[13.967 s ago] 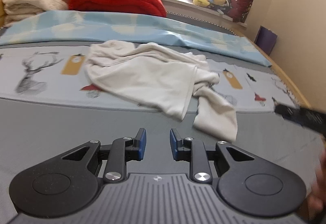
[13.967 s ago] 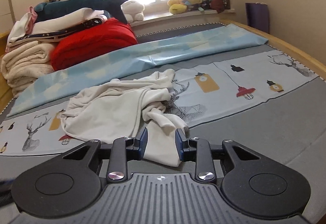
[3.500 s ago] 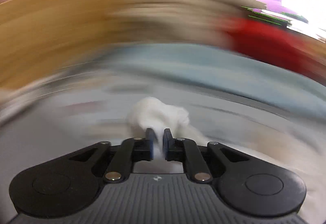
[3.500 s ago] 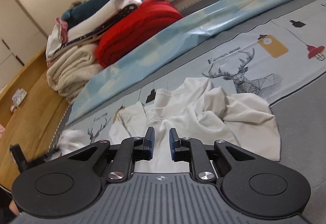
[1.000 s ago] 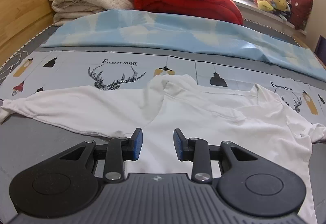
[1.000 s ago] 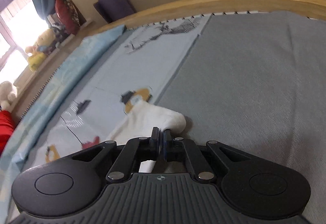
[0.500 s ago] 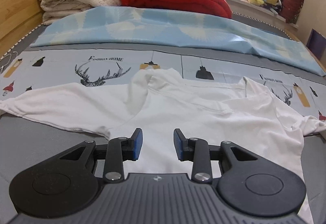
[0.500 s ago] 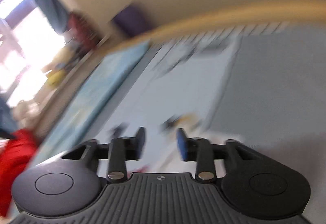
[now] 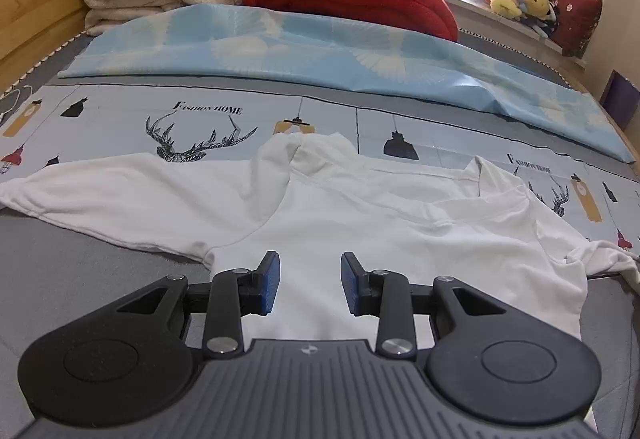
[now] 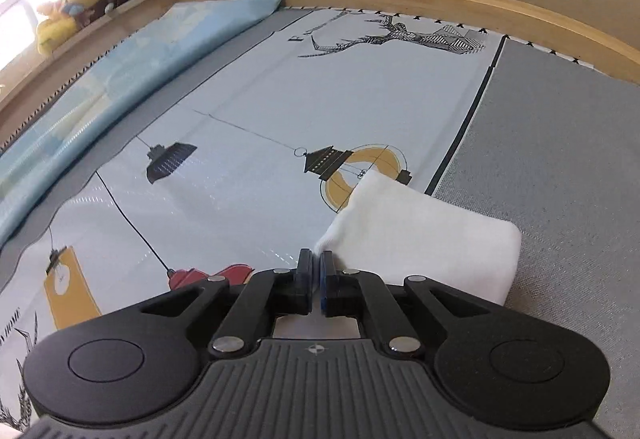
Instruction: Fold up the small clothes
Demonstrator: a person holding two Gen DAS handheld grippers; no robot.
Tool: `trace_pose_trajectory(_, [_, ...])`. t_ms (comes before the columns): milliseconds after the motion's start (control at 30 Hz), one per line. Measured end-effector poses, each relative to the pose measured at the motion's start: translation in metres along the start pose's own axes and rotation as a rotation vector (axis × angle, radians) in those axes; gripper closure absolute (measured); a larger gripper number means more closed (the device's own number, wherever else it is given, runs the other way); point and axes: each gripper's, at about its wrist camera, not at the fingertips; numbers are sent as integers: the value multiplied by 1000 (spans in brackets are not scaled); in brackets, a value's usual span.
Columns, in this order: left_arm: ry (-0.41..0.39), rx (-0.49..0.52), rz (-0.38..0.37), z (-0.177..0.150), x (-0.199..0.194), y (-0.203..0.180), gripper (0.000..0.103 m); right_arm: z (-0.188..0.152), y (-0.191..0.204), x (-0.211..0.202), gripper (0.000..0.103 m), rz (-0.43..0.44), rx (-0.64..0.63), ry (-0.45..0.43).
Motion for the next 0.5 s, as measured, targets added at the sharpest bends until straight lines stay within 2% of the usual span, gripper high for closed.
trace_pose_trajectory(67, [-3, -6, -8, 1, 0, 0, 66, 5, -6, -5, 101, -1, 26, -64])
trace_pose_trajectory(100, [-2, -9, -12, 1, 0, 0, 66, 11, -10, -14, 101, 25, 54, -125])
trace_pose_trajectory(233, [5, -16, -21, 1, 2, -2, 66, 41, -29, -66, 101, 217, 212, -442])
trace_pose_trajectory(300, [5, -21, -23, 1, 2, -1, 66, 49, -37, -78, 101, 266, 260, -527])
trace_pose_trajectory(367, [6, -21, -24, 1, 1, -1, 66, 47, -49, -77, 101, 249, 311, -545])
trace_pose_trajectory(400, [7, -21, -25, 1, 2, -1, 66, 43, -57, -70, 101, 218, 337, -527])
trace_pose_trajectory(467, [11, -19, -27, 1, 2, -1, 66, 30, -74, -49, 101, 134, 383, -451])
trace_pose_trajectory(500, [13, -20, -27, 0, 2, -1, 66, 23, -81, -34, 101, 56, 367, -371])
Point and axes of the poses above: each gripper's, at about its wrist camera, not at the fingertips, and x roughly the way its jaws point, y to its left, z to its top, and after that the axes turned 8 degrees about -y, right-handed
